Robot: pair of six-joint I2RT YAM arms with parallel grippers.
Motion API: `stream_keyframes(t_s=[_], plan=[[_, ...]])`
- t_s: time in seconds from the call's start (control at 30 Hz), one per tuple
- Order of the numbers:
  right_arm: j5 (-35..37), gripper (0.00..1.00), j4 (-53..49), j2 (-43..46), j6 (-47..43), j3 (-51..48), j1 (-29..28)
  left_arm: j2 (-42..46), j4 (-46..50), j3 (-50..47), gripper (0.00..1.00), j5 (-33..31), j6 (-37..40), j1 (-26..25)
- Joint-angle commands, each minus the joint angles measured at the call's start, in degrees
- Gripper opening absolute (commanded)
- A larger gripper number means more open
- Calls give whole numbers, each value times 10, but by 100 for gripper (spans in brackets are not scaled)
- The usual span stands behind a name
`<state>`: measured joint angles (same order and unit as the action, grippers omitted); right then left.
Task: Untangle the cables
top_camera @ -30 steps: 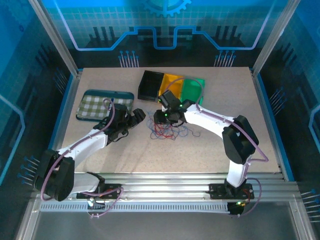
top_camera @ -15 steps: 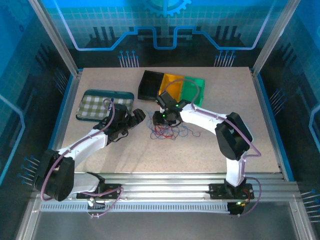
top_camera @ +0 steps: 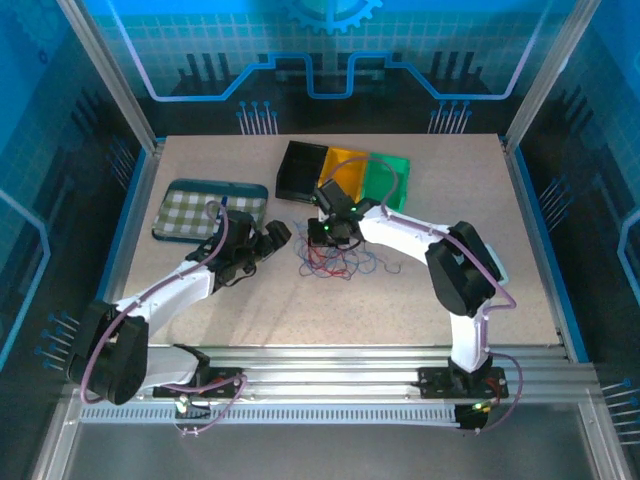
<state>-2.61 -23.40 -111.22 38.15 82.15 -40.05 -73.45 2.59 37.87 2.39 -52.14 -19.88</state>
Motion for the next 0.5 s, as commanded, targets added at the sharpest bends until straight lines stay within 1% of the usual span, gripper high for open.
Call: stream_keyframes(t_s=[0.0, 0.07, 0.17, 0.23, 0.37, 0.47], plan=[[-23, 0, 20, 61, 5, -24, 13, -8, -4, 17, 99, 68, 30, -2], [-37, 0, 27, 110, 6, -47, 23, -8, 35, 41, 99, 100, 78, -6], [-63, 0, 41, 180, 19, -77, 46, 2, 93, 68, 99, 116, 154, -16], [-78, 0, 45, 217, 18, -89, 62, 8, 111, 76, 100, 113, 184, -22], [-126, 0, 43, 265, 18, -97, 91, 9, 95, 84, 99, 113, 195, -24], [-139, 0, 27, 274, 13, -84, 102, 3, 76, 103, 99, 128, 201, -28]])
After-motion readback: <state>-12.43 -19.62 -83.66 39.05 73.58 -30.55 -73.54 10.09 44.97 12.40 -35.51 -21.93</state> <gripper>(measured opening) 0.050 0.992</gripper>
